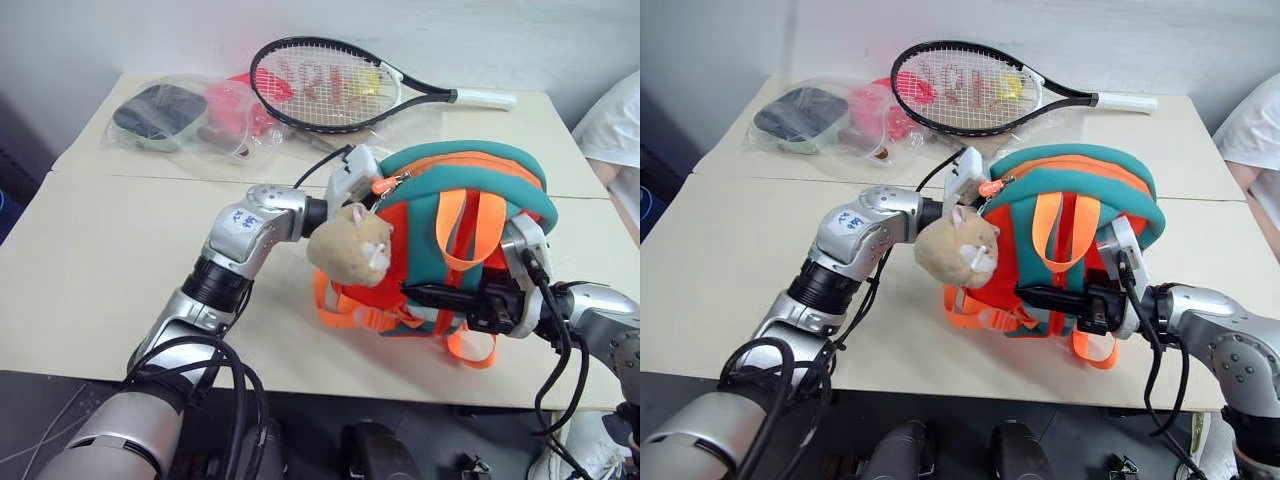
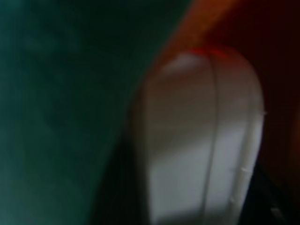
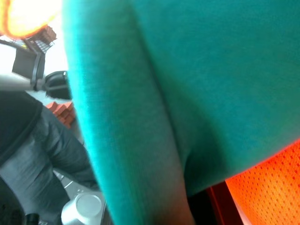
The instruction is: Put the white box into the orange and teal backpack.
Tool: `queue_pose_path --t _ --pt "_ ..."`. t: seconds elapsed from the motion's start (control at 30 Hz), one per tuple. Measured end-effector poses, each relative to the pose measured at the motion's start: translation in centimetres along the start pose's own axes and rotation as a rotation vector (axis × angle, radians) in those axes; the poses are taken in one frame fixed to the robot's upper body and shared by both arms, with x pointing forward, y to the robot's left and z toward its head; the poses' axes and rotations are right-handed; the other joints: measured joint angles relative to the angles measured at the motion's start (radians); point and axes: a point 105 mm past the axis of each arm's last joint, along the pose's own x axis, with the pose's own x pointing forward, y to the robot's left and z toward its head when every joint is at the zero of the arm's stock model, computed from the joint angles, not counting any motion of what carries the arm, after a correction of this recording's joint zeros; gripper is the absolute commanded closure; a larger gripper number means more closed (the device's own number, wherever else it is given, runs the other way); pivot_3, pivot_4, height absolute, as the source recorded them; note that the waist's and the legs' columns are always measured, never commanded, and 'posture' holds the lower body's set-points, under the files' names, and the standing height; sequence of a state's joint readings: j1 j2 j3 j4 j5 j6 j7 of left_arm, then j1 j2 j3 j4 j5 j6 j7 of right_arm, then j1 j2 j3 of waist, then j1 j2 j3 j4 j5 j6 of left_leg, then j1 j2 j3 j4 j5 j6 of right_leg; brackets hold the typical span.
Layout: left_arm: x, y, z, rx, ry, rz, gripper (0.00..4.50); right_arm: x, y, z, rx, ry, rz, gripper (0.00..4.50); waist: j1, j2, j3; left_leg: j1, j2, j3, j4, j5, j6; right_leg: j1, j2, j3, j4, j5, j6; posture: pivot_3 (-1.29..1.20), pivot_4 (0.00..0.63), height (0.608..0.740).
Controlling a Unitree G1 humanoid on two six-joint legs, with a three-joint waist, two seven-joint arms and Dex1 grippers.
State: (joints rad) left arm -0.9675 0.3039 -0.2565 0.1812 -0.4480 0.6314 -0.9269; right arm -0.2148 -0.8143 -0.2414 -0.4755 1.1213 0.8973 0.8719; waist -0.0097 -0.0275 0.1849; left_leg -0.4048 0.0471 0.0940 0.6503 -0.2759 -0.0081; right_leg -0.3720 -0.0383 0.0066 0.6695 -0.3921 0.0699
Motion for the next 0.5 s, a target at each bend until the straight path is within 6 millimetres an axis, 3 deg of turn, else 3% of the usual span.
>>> queue_pose_path --t 0.13,0.27,0.43,0.5 --pt "-3.5 -0.9 1.4 0.064 -0.028 0.008 0.66 -0.1 -0.1 -0.3 0.007 0.0 -0.032 4.5 -0.01 0.0 0.0 0.0 0.0 -0.001 0.0 0.001 -0.001 -0.001 0.0 0.0 0.002 0.0 0.0 0.0 0.15 0.74" --pt "-7.6 -2.0 1.7 0.112 -0.028 -0.027 0.66 0.0 -0.2 -0.4 0.009 -0.007 -0.05 4.5 -0.022 0.0 0.0 0.0 0.0 0.0 -0.001 0.001 -0.001 -0.001 0.0 0.0 0.002 0.0 0.0 0.0 0.15 0.74" --pt "-13.2 -3.7 -1.4 0.049 0.117 -0.067 0.66 0.2 -0.2 -0.2 -0.006 -0.022 -0.058 4.5 -0.022 0.001 0.0 0.0 0.0 0.0 -0.001 0.001 -0.001 -0.001 0.0 0.0 0.002 0.0 0.0 0.0 0.15 0.74" --pt "-14.3 -4.4 -2.1 0.024 0.119 -0.071 0.66 0.2 -0.3 -0.2 -0.006 -0.024 -0.065 4.5 -0.019 0.001 0.0 0.0 0.0 -0.001 -0.001 0.001 -0.001 -0.001 -0.001 -0.001 0.002 0.0 -0.001 0.0 0.15 0.74"
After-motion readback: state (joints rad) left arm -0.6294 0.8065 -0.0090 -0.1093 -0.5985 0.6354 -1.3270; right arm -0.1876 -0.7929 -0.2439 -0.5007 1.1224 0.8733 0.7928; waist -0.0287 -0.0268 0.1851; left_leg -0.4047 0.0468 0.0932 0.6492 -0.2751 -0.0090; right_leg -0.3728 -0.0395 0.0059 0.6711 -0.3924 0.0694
